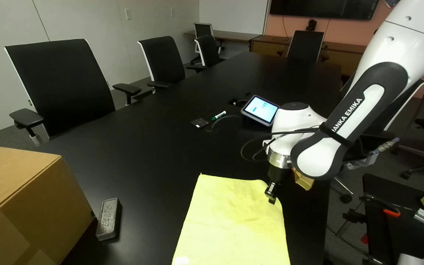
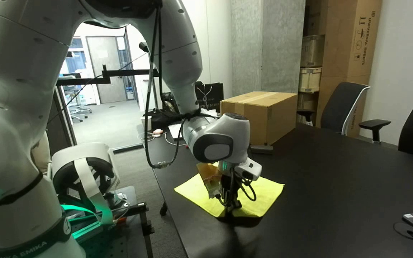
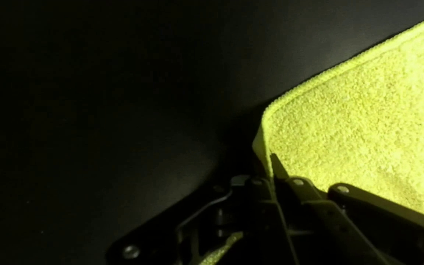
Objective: Fold the green towel in half
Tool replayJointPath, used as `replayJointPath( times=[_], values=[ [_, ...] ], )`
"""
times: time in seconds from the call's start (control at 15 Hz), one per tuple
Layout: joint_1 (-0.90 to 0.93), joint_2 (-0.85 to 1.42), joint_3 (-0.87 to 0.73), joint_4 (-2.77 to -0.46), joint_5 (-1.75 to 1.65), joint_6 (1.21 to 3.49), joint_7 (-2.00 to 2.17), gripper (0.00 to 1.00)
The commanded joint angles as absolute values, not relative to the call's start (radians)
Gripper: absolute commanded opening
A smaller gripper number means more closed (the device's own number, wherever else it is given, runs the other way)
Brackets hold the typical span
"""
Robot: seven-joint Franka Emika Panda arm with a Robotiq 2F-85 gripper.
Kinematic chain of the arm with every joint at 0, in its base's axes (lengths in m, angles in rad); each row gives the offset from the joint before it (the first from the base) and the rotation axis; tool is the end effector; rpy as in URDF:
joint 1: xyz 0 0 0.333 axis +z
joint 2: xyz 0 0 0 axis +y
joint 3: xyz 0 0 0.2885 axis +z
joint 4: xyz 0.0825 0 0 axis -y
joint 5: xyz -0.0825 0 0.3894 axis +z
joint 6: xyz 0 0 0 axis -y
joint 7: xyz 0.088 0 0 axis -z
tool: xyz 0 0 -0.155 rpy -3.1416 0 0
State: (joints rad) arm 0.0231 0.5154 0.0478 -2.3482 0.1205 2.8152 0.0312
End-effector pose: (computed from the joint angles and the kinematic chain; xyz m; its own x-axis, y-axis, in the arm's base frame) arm 0.4793 0.0341 0.0326 0.9954 -0.0794 -0.0542 -0.0823 -0.9951 -0.0547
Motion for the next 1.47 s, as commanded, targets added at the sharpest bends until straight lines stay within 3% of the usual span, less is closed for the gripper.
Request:
replayJointPath(
  times=[0.0, 0.6, 1.13, 1.4],
  values=[
    [0.055, 0.491, 0.012, -2.321, 0.067, 2.793, 0.053, 0.05],
    [0.162, 0.417, -0.055, -2.365, -0.180, 2.831, 0.029, 0.05],
    [0.525, 0.386, -0.290, -2.420, -0.685, 2.803, 0.340, 0.04],
    [0.682, 0.390, -0.318, -2.398, -0.832, 2.761, 0.529, 0.04]
  ],
)
